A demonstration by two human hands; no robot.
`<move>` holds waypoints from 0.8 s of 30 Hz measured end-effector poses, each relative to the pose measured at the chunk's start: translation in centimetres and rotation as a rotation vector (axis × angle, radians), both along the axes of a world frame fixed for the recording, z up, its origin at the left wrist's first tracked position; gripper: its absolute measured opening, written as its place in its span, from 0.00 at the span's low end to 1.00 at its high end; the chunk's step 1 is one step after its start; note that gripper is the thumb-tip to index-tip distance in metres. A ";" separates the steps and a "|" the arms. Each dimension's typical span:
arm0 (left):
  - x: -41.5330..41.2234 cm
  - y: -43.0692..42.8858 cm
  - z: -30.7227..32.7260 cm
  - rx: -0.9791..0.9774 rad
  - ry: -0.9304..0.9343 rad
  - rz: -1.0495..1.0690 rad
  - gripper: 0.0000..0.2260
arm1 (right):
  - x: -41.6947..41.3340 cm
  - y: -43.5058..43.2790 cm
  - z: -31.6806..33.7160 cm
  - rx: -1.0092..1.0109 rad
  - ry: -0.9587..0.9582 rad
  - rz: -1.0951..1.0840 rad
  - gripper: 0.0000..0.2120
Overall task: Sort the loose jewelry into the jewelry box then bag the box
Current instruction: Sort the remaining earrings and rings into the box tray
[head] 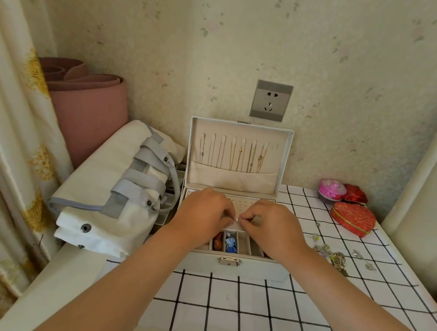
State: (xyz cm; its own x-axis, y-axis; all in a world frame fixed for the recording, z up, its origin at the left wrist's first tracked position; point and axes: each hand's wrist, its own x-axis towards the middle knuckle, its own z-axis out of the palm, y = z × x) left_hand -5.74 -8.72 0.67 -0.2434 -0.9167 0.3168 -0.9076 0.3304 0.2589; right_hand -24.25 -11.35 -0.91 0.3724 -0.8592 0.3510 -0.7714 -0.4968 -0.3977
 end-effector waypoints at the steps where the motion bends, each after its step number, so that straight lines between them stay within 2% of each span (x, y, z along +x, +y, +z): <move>1: 0.0 -0.1 0.0 -0.007 0.002 0.010 0.07 | -0.1 0.0 0.0 0.009 0.003 0.008 0.02; 12: -0.3 -0.5 -0.1 -0.045 0.031 0.003 0.08 | -1.1 -0.6 1.6 0.282 -0.008 0.088 0.03; 18: -0.2 0.0 -0.1 -0.019 0.042 -0.060 0.08 | -0.8 -0.7 2.2 0.309 0.016 0.044 0.05; 24: -0.3 0.0 0.1 -0.028 0.024 -0.056 0.07 | 0.0 -0.3 2.8 0.238 0.151 -0.014 0.06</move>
